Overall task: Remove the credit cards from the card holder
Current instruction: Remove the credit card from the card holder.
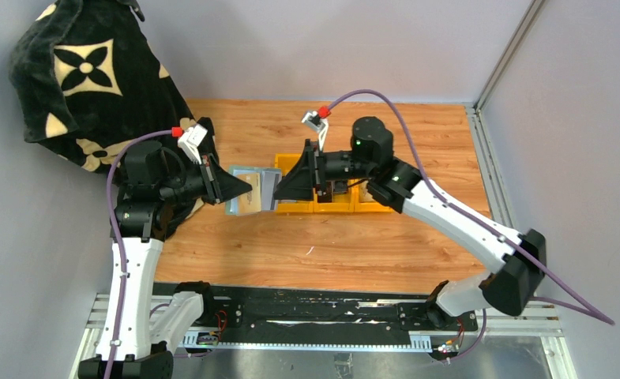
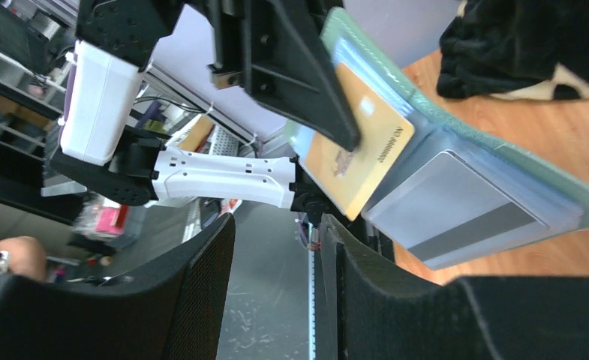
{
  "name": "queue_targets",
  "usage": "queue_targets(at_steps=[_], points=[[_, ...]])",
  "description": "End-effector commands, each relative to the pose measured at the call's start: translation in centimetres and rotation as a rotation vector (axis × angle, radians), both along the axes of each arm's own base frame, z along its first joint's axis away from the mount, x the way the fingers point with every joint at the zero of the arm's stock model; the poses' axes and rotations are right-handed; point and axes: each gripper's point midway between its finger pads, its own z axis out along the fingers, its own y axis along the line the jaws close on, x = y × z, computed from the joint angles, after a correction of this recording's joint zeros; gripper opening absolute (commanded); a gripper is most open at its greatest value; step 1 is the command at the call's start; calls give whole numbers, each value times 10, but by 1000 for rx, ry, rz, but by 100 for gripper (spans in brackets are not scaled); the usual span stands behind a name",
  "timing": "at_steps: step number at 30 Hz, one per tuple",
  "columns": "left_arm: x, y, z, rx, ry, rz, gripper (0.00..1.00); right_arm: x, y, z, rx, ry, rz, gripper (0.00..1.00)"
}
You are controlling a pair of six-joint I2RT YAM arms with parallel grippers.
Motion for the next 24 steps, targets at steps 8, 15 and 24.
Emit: queue_targets(at_steps=[8, 15, 24], points=[[-13, -14, 32, -136, -31, -81, 0, -9, 27, -8, 75, 146, 134, 44], [-20, -18, 42, -169, -42, -113, 0, -13, 27, -19, 52, 159, 165, 43], [-28, -19, 48, -176, -58, -139, 0, -12, 17, -17, 18, 110, 142, 42]])
